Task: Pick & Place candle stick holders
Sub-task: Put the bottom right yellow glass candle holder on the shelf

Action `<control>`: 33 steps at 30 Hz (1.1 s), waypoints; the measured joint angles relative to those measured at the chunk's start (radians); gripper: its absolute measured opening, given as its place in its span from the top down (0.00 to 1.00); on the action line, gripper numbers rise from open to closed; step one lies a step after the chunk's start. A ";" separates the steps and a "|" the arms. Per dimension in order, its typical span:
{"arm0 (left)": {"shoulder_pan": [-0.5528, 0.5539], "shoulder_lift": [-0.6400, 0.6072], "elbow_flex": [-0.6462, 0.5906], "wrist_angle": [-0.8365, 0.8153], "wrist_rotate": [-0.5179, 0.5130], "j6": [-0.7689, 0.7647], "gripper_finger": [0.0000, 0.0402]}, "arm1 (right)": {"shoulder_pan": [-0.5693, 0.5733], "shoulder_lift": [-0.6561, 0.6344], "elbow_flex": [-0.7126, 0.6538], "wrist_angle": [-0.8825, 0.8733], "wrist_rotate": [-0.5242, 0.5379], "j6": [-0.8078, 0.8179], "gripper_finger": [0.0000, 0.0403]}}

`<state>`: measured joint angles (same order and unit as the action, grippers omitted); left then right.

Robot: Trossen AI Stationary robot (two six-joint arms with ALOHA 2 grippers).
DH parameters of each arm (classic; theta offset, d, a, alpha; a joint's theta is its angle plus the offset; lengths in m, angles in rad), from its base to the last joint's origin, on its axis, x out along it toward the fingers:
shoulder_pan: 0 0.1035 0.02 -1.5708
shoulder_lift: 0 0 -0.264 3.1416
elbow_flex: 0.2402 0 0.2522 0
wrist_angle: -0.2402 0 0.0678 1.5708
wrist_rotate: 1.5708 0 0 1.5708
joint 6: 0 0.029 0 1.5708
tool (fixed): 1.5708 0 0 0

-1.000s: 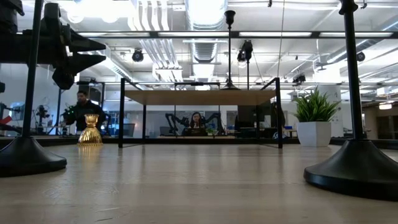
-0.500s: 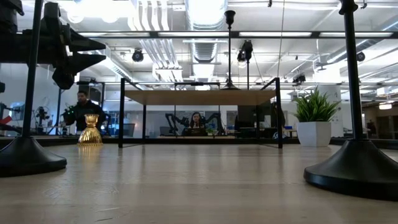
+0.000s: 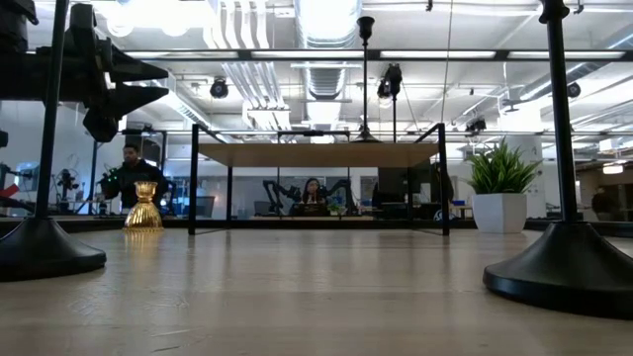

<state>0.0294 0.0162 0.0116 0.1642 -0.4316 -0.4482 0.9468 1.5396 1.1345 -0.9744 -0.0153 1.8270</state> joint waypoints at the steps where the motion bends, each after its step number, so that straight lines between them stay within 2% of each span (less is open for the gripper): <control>1: 0.000 0.000 0.000 0.000 0.000 -0.001 0.63 | 0.000 -0.005 -0.016 0.011 0.000 0.003 0.78; 12: 0.000 0.000 0.000 0.000 0.000 -0.027 0.63 | 0.000 -0.031 -0.161 0.200 -0.007 0.017 0.74; 15: 0.000 0.000 0.000 0.000 0.000 -0.027 0.63 | -0.002 -0.035 -0.172 0.215 -0.005 0.004 0.79; 19: 0.000 0.000 0.000 0.000 0.000 -0.027 0.63 | -0.008 -0.052 -0.176 0.190 0.049 -0.044 0.93; 23: 0.000 0.000 0.000 0.001 0.000 -0.032 0.63 | -0.034 -0.101 -0.196 0.123 0.096 -0.045 0.94; 27: 0.000 0.000 0.000 0.015 0.000 -0.034 0.63 | -0.097 -0.181 -0.215 0.056 0.123 -0.108 0.94; 33: 0.000 0.000 0.000 0.054 0.000 -0.014 0.63 | -0.285 -0.341 -0.214 0.010 0.157 -0.346 0.94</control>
<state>0.0296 0.0166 0.0115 0.2180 -0.4317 -0.4626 0.6622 1.1987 0.9208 -0.9641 0.1413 1.4810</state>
